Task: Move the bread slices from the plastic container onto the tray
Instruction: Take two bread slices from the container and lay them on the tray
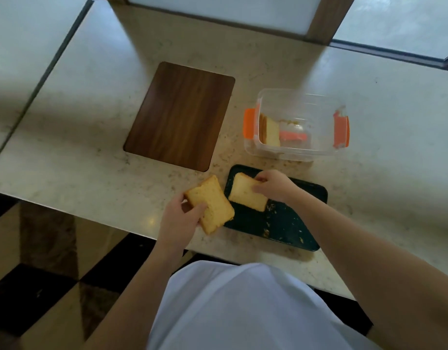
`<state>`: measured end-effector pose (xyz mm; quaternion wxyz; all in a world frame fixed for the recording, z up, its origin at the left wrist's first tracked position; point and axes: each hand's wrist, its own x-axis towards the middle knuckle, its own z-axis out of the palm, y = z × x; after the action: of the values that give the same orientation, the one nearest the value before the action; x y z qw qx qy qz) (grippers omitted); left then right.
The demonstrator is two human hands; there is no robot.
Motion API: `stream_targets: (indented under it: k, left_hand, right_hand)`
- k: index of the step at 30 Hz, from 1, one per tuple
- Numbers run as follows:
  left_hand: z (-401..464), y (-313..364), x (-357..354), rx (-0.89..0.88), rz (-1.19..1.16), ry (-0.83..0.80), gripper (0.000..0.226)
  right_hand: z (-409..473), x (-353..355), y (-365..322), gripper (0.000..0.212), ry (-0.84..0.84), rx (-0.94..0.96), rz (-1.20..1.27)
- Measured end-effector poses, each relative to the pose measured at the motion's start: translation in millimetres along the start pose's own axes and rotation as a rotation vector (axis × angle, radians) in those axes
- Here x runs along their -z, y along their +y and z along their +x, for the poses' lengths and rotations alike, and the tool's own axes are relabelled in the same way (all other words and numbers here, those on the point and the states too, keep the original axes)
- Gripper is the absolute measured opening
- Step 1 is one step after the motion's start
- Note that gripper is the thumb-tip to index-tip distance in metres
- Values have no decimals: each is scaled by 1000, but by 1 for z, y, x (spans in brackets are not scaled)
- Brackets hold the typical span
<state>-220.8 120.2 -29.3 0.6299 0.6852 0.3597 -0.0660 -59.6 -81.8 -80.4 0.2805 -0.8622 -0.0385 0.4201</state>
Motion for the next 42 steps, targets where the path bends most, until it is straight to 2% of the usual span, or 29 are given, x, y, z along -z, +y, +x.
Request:
stream_targets:
  k: [3,10,14,21,30,32,34,36,37,39,41,42]
  left_hand:
    - [0,1,0,-14,17,8,26]
    - [3,6,0,-26,-52,-12,25]
    - [4,10,-3,-35,-31,-25,24]
    - [2,12,-10,-57,32,-29,25]
    - [2,10,-12,-63,78,-21,30]
    - [2,8,-14,-49,76,-26,31]
    - [2,5,-17,-43,86,-27,31]
    - [4,3,-21,-40,89,-31,29]
    - [5,2,-24,-40,81,-37,27]
    - [6,0,-30,-45,53,-51,25]
    - [8,-1,-38,-48,23,-53,32]
    - [10,-1,-43,-42,2,-58,38]
  right_hand:
    - [6,-4,-12,44,82,16,-93]
    - [-6,-21,0,72,272,46,-389]
    - [-21,-39,17,90,286,125,-503]
    - [-16,-49,21,67,340,154,-483]
    - [-2,-36,7,78,311,132,-556]
    - [-6,-35,7,77,347,135,-552]
    - [-15,-35,11,73,458,185,-435]
    - [-29,-36,17,63,535,209,-95]
    - [-38,-36,20,57,503,170,114]
    - [-57,-37,25,50,291,14,512]
    - [-73,-43,32,38,36,-194,941]
    - [-80,-46,35,31,-43,-255,1082]
